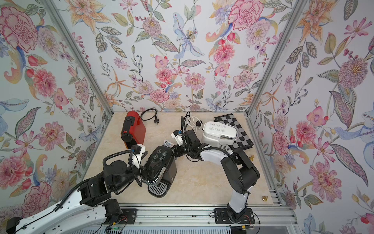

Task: Wipe the surface of a coffee machine
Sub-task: Adjust the coffee machine at the center of the board.

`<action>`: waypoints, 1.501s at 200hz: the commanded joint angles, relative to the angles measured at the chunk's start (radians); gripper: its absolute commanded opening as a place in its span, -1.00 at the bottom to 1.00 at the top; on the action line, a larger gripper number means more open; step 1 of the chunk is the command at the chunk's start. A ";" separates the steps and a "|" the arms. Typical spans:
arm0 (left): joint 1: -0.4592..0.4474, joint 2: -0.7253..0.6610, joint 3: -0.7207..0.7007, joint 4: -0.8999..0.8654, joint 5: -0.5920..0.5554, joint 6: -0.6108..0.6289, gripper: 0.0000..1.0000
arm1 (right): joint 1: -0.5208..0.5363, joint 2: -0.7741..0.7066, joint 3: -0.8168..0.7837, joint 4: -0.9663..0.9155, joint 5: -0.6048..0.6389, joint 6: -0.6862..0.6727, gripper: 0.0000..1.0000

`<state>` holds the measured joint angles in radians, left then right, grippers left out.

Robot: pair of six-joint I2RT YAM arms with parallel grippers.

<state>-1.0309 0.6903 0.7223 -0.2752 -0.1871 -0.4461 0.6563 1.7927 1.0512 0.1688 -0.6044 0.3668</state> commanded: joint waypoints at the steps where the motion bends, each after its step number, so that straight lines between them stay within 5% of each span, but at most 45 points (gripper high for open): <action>1: -0.058 0.072 0.057 -0.079 0.037 0.089 0.98 | -0.001 0.030 0.037 -0.022 -0.039 -0.014 -1.00; 52: -0.163 0.146 0.128 -0.218 -0.142 0.019 0.98 | -0.033 0.070 0.069 -0.024 -0.065 -0.020 -1.00; 138: -0.393 0.244 0.265 -0.559 -0.475 -0.300 0.98 | -0.047 0.147 0.160 -0.038 -0.125 -0.040 -1.00; 220: -0.406 0.268 0.251 -0.730 -0.560 -0.457 0.98 | -0.050 0.143 0.156 -0.038 -0.138 -0.055 -1.00; 300: -0.375 0.259 0.157 -0.515 -0.529 -0.300 0.98 | -0.051 0.088 0.092 0.004 -0.139 -0.033 -1.00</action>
<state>-1.4281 0.9524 0.9455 -0.8055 -0.7612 -0.7715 0.6117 1.9343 1.1694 0.1352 -0.7227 0.3298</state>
